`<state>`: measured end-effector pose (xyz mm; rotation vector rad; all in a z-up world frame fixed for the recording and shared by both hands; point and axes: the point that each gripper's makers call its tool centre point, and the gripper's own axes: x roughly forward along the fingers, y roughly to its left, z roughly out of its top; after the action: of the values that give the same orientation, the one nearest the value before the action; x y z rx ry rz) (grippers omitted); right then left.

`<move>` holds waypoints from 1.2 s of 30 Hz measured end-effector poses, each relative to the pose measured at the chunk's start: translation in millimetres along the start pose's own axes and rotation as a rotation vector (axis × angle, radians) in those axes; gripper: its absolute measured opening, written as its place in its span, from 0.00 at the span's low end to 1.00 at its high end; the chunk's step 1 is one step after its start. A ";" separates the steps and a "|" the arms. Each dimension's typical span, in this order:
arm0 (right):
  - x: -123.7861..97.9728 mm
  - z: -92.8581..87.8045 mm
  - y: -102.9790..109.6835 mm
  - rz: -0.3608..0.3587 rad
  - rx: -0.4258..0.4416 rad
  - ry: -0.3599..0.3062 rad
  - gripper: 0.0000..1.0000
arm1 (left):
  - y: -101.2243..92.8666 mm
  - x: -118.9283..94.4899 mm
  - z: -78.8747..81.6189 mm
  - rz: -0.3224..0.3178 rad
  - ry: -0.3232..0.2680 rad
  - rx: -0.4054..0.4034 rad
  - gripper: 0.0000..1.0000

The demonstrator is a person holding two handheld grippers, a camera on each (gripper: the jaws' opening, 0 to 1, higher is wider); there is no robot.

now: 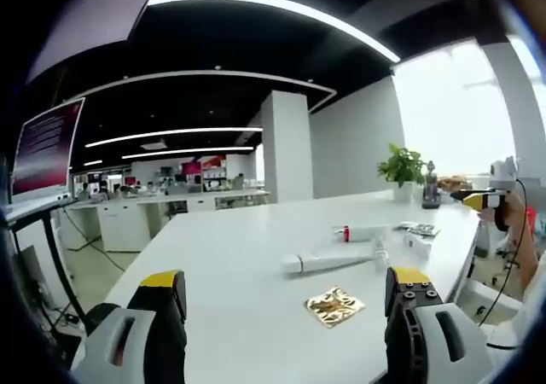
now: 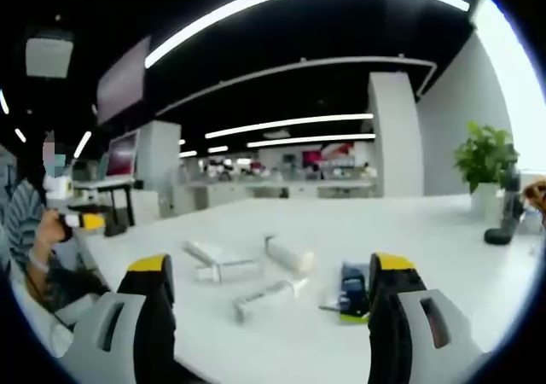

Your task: Arrange the skincare products in the storage area until every visible bottle or jar stands upright without overlapping.

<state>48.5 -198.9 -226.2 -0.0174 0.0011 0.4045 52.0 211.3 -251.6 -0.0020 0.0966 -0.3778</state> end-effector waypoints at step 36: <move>9.6 4.2 23.3 0.134 0.033 0.000 0.87 | -2.2 0.1 -0.7 -0.020 -0.005 -0.021 0.99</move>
<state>48.1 -173.6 -222.5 0.0153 0.0089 0.5387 51.2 209.2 -252.3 -0.0251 0.0955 -0.3964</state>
